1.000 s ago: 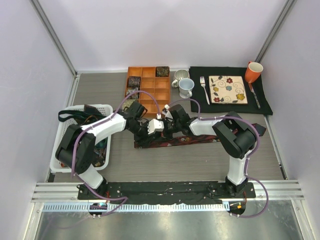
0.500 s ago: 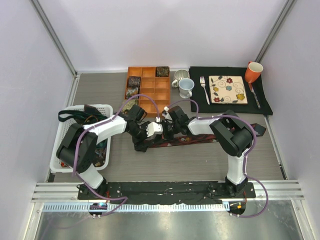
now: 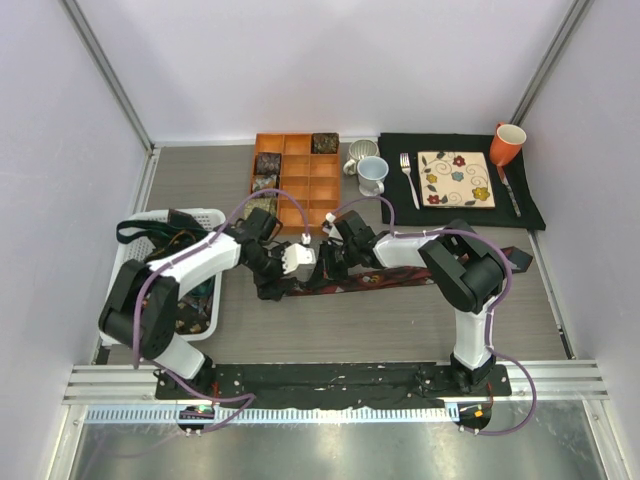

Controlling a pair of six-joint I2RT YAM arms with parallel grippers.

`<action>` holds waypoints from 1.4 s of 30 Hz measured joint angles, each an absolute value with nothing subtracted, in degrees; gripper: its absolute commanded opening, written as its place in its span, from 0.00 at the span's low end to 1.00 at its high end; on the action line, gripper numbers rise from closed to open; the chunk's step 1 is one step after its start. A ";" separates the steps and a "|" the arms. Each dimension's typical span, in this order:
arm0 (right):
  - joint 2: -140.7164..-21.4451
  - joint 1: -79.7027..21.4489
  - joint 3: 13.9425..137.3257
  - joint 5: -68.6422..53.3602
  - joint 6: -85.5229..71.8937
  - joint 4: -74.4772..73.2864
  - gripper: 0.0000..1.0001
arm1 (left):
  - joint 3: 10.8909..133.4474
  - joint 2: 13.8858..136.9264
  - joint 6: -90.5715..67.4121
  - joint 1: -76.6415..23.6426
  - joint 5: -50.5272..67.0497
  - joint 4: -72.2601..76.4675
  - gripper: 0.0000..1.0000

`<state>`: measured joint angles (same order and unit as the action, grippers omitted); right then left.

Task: Roll the ties
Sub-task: Roll the tie at the center of the board.

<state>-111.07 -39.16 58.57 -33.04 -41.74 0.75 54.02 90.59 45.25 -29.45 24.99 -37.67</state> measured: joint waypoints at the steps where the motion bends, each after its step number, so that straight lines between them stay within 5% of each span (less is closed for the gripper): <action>1: -111.04 -39.16 58.61 -32.88 -41.50 0.60 0.01 | 53.65 89.21 45.80 -28.58 24.95 -38.39 0.68; 12: -111.04 -39.27 58.87 -32.69 -40.60 0.01 0.01 | 52.27 86.74 48.45 -24.95 26.96 -39.77 0.56; 22: -111.28 -39.27 59.37 -32.67 -40.58 -0.64 0.01 | 52.47 89.38 48.29 -25.06 29.74 -39.31 0.33; 42: -111.68 -39.27 60.10 -32.88 -40.58 -1.65 0.01 | 58.50 96.05 36.10 -34.28 31.24 -32.82 0.31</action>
